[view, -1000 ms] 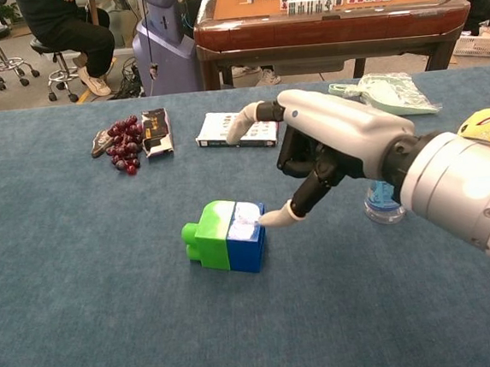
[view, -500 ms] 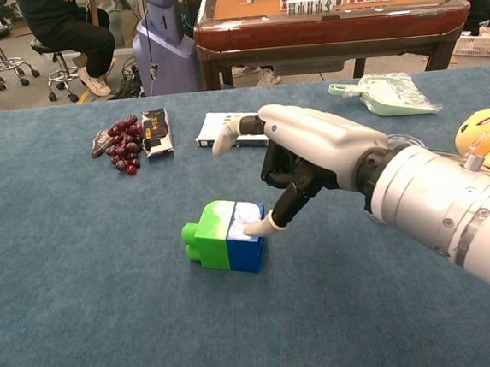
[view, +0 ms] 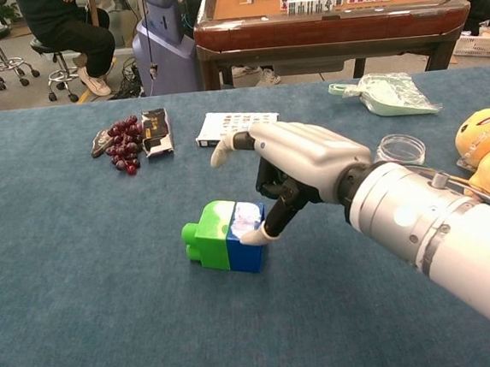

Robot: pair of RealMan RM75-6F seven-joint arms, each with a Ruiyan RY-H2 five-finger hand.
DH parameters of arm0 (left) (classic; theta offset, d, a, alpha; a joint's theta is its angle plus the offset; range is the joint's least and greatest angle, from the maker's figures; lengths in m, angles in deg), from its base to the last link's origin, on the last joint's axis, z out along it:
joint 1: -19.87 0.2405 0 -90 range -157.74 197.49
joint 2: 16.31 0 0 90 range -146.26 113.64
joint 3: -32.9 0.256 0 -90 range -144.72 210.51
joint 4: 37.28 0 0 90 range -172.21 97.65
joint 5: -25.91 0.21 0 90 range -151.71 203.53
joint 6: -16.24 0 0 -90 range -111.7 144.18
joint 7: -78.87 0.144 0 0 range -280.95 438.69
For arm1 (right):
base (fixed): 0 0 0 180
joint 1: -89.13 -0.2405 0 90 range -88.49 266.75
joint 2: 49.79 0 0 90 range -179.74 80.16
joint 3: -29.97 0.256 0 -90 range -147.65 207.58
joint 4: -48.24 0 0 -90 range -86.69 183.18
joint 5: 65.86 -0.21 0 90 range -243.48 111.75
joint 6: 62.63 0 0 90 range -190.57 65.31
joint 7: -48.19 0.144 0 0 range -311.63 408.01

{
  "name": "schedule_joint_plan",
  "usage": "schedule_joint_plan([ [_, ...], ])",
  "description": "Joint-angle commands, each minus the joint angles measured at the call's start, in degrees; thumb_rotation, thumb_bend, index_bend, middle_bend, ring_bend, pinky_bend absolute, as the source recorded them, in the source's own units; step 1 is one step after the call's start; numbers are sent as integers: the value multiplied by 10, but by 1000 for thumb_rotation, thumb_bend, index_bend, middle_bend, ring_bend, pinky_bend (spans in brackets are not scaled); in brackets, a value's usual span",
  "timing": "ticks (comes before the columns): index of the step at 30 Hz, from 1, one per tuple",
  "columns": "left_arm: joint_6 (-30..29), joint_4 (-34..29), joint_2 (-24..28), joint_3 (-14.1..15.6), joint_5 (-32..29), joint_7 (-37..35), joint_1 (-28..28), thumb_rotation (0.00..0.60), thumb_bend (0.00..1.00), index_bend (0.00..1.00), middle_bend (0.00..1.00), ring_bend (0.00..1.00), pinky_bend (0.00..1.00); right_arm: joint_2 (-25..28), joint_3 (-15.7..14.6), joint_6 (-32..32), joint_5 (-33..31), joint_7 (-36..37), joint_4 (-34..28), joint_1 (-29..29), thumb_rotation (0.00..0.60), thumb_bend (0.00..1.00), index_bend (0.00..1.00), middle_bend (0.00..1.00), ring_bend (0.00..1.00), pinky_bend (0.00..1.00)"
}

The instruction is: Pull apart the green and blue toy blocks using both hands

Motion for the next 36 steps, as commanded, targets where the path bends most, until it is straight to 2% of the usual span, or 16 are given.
schedule_joint_plan([
  [1, 0, 1, -1, 0, 0, 0, 0, 600, 164, 341, 353, 360, 439, -7, 2, -1, -8, -6, 8, -4, 600, 0, 232, 1000, 962, 1000],
  [20, 6, 9, -5, 5, 0, -7, 2, 600, 164, 342, 353, 360, 440, -48, 14, -14, -40, -12, 63, -28, 600, 0, 232, 1000, 963, 1000],
  [36, 10, 8, -8, 6, -1, -4, 1, 600, 164, 341, 353, 360, 443, -27, 43, -17, -99, -33, 62, -38, 600, 0, 232, 1000, 963, 1000],
])
